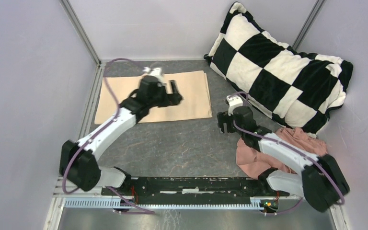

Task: Open and lay out the surgical kit
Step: Open the surgical kit at the center of the board.

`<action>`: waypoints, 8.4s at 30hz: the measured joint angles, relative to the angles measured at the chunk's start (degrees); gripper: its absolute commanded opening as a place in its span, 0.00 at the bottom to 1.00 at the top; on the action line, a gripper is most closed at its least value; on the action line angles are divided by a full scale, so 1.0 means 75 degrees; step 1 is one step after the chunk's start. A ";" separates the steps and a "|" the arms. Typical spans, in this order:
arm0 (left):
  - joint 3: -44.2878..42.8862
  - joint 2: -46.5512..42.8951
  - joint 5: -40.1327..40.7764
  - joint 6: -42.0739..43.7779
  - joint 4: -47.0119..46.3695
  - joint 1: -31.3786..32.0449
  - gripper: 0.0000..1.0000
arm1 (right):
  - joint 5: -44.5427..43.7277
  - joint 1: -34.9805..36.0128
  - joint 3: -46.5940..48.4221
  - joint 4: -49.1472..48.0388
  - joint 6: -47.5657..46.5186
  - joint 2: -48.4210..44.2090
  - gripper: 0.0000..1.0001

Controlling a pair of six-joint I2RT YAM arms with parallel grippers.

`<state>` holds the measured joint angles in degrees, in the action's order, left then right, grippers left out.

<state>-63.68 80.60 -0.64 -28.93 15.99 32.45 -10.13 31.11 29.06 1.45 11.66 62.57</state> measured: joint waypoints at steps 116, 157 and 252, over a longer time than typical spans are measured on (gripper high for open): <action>-0.0664 0.0504 -0.2183 0.0976 -0.0160 -0.2809 0.97 | 0.2107 -0.1571 1.0690 -0.2095 0.2174 1.0963 0.71; -0.0627 0.0691 -0.2212 0.0976 -0.0198 -0.2757 0.97 | 0.1985 -0.1693 1.0984 -0.1585 0.1676 1.1068 0.77; 0.0685 0.1314 -0.1577 -0.4625 0.0498 -0.3809 1.00 | 0.7906 -0.0163 0.4383 -0.4304 0.0178 0.5464 0.00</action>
<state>-58.54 90.45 -12.47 -63.61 19.73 3.88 49.17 29.89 61.93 -30.83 12.99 103.55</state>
